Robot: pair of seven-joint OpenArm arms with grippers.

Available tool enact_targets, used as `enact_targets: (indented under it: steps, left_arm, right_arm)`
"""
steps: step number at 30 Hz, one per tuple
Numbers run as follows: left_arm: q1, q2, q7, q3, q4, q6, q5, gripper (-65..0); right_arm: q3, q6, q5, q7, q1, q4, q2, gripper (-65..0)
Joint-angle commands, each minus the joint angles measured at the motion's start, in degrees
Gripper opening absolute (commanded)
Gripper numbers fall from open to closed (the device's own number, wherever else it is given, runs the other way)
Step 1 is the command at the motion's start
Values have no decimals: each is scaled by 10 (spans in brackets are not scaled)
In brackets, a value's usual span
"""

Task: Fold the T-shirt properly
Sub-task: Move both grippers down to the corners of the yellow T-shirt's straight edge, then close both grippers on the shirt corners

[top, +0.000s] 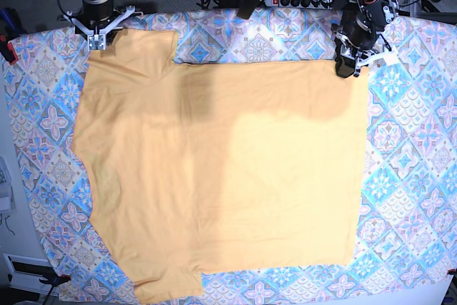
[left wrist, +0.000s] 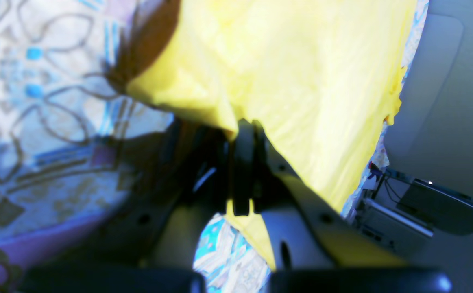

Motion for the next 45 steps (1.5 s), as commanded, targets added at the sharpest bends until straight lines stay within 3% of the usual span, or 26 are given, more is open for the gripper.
enact_targets:
  steps: [1, 17, 24, 36, 45]
  left_arm:
    - [7, -4, 5, -1, 4, 4, 2, -650]
    - [8, -4, 5, 0, 4, 4, 2, -650]
    - [7, -4, 5, 1, 3, 4, 2, -650]
    - [6, -4, 5, 1, 2, 4, 4, -650]
    - [5, -4, 5, 1, 2, 4, 4, -650]
  right_arm:
    - [3, -3, 0, 17, 4, 3, 4, -441]
    - [57, -3, 1, 17, 71, -61, 4, -435]
    - [54, -3, 78, 16, 84, -65, 17, -388]
    - [51, -3, 144, 16, 109, -93, 54, -384]
    - [31, -1, 148, 16, 111, -103, 62, -385]
